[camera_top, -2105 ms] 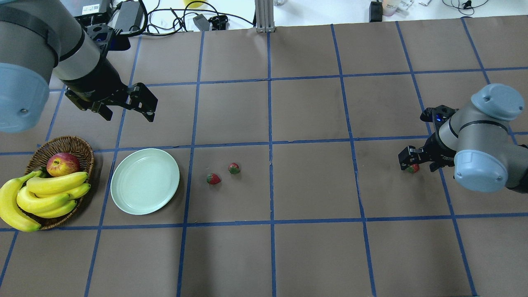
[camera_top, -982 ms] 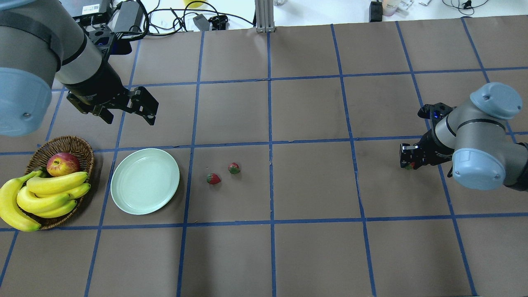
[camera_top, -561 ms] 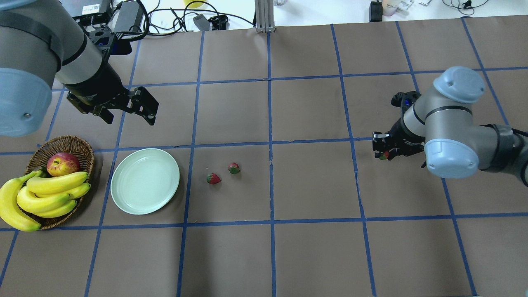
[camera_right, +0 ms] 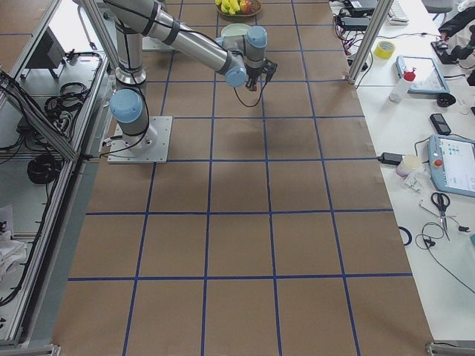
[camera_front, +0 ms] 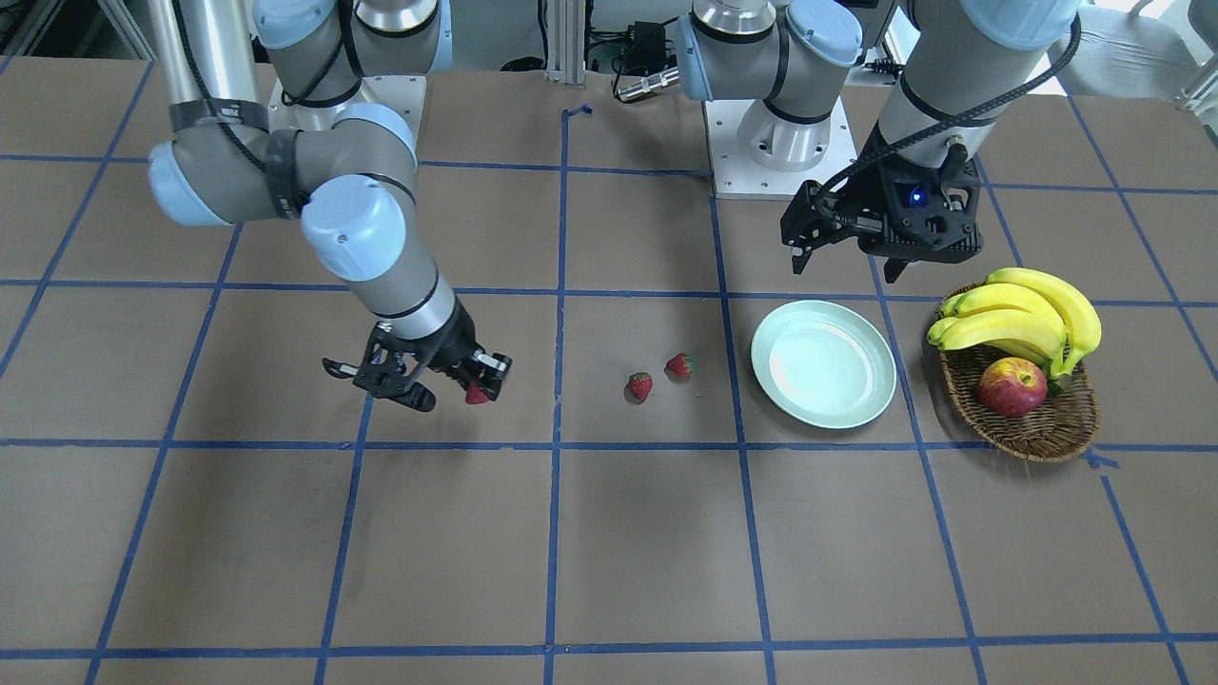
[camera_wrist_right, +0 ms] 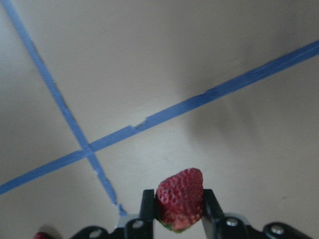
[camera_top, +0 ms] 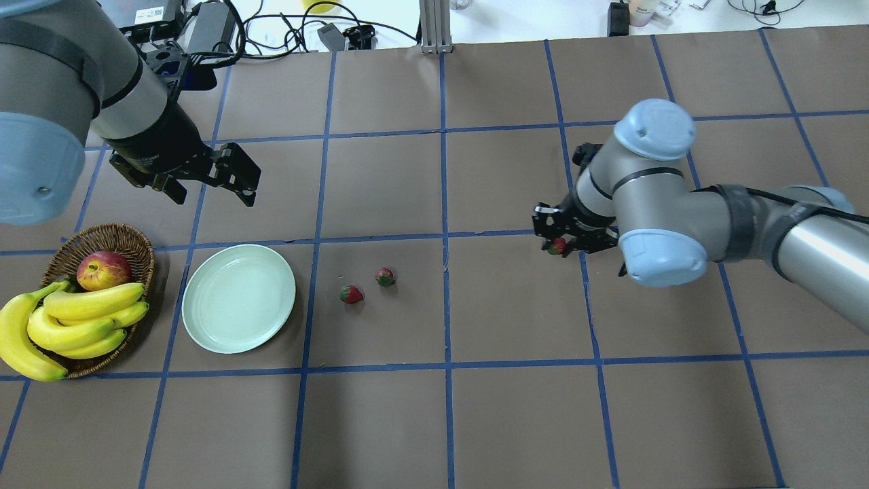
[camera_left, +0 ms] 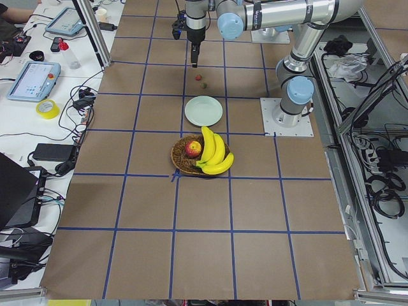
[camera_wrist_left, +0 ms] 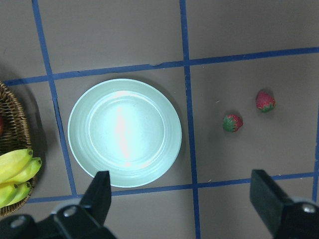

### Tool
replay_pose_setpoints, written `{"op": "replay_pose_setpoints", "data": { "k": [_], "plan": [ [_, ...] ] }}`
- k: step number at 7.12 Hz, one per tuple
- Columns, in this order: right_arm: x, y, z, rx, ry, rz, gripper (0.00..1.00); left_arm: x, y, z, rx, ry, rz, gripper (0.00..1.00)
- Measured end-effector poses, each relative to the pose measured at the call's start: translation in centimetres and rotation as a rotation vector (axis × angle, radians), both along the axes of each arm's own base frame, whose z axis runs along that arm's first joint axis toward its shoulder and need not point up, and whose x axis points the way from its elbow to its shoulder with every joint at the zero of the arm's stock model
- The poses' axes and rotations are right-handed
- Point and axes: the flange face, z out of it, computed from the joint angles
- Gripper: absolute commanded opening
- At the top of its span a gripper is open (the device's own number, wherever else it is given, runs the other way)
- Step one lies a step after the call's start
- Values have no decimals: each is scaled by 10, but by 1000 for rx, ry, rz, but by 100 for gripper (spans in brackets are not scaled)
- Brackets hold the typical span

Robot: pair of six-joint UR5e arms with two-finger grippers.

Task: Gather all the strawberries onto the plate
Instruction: 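Carry the third strawberry next to the others and release it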

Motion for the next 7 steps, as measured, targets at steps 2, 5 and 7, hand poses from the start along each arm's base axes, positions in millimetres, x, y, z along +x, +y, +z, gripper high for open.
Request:
{"op": "replay_pose_setpoints", "data": {
  "k": [2,5,7],
  "plan": [
    [86,-3,-17,30,7,-27,27,0,0,1,-2,0,0,100],
    [127,4,-43,65,34,-28,100,0,1,1,-3,1,0,100],
    [128,5,-45,73,36,-28,100,0,0,-3,11,3,5,100]
  ]
}}
